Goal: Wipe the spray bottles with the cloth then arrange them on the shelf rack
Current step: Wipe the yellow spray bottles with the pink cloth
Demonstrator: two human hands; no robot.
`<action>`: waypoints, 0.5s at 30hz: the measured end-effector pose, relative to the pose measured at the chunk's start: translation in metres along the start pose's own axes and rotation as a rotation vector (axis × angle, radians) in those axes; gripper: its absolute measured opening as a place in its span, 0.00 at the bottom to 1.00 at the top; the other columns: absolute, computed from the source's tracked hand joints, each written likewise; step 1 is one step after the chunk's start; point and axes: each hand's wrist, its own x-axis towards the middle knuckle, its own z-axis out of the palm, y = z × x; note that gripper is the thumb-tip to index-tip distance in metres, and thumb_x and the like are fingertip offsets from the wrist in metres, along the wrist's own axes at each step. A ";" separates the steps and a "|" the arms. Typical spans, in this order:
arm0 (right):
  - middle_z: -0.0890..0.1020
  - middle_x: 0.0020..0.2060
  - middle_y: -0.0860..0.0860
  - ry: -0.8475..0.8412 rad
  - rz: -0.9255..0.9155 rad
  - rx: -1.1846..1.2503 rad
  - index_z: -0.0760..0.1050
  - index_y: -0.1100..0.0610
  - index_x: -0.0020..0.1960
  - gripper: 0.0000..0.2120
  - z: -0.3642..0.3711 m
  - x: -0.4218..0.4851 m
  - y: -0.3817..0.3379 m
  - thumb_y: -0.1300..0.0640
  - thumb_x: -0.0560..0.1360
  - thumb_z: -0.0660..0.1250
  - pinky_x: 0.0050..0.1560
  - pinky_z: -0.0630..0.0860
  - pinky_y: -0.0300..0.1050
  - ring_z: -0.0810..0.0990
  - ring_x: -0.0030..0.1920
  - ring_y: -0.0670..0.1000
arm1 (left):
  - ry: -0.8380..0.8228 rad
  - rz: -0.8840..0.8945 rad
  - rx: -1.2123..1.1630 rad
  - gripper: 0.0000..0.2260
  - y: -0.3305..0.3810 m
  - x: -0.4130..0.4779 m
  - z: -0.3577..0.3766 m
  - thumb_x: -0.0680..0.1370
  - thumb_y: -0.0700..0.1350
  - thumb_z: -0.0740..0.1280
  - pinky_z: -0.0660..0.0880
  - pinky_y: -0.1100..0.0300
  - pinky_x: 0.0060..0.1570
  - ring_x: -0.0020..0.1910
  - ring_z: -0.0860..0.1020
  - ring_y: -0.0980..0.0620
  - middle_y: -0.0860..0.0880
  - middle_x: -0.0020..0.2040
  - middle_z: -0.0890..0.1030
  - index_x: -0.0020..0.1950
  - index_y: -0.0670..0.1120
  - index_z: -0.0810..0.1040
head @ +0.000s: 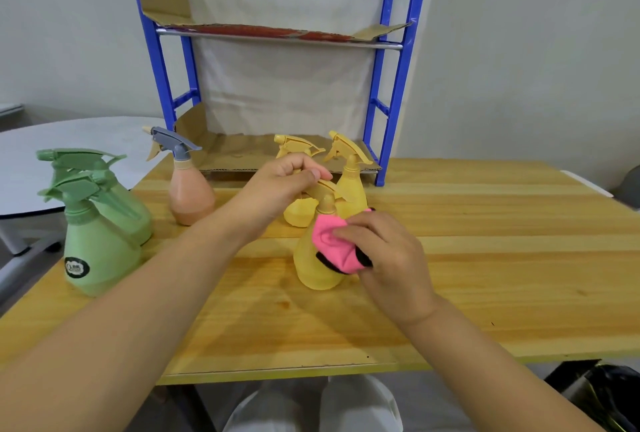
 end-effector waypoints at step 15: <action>0.79 0.45 0.54 -0.288 0.021 -0.011 0.82 0.58 0.45 0.13 0.001 -0.024 -0.001 0.64 0.62 0.78 0.36 0.77 0.44 0.78 0.45 0.55 | 0.044 -0.063 -0.067 0.08 0.000 0.012 0.004 0.75 0.40 0.59 0.68 0.59 0.43 0.40 0.73 0.52 0.48 0.40 0.78 0.40 0.47 0.76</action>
